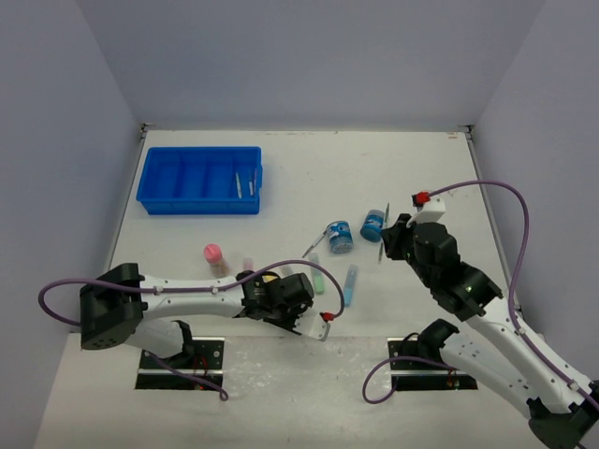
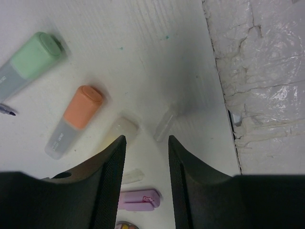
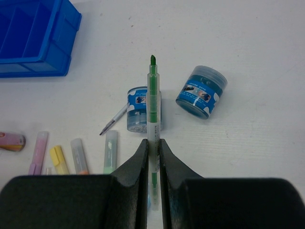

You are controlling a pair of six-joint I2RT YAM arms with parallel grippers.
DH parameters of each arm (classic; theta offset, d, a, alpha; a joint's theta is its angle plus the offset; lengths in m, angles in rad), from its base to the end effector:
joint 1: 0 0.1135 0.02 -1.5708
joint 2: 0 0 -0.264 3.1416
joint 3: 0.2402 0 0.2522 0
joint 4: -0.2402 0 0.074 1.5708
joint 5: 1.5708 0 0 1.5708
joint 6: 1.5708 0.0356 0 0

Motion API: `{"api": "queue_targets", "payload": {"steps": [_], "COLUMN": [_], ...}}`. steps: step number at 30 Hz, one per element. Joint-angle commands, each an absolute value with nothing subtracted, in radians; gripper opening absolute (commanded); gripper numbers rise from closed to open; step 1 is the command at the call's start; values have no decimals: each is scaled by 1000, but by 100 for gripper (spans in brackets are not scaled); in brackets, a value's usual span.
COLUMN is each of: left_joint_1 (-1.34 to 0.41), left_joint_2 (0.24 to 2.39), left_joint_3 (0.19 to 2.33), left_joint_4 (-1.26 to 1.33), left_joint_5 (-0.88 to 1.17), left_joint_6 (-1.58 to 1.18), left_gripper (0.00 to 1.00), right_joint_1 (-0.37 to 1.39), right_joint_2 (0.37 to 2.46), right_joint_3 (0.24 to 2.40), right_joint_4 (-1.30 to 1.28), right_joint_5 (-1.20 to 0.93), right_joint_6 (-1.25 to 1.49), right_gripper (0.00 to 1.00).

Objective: Sort the stationery into containers
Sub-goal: Close the pen cap on the pen.

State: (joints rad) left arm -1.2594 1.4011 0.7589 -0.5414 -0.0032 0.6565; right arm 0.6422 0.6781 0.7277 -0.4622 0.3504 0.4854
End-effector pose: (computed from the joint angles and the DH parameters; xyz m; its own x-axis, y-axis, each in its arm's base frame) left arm 0.0764 -0.2369 0.1735 0.3560 0.8859 -0.2973 0.9269 -0.2944 0.2328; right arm 0.1310 0.0828 0.3081 -0.4290 0.2264 -0.8745 -0.1250 0.9439 0.3057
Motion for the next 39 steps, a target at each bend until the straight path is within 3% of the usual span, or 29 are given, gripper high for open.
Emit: {"api": "queue_targets", "payload": {"steps": [1, 9, 26, 30, 34, 39], "left_joint_1": [-1269, -1269, -1269, -1269, -1269, -1270], "left_joint_2": [1430, 1447, 1495, 1525, 1550, 1568], "left_joint_3": [767, 759, 736, 749, 771, 783], "left_joint_4": [-552, -540, -548, -555, -578, -586], "left_joint_5": [36, 47, 109, 127, 183, 193], "left_joint_6": [692, 688, 686, 686, 724, 717], "left_gripper": [42, 42, 30, 18, 0, 0], "right_joint_1": [640, 640, 640, 640, 640, 640], "right_joint_2": [669, 671, 642, 631, 623, 615], "right_joint_3": [718, 718, 711, 707, 706, 702], "right_joint_4": [-436, -433, -429, -426, -425, -422], "right_joint_5": [370, 362, 361, 359, 360, 362], "right_joint_6": [482, 481, 485, 485, 483, 484], "right_gripper": [0, 0, 0, 0, 0, 0]}}
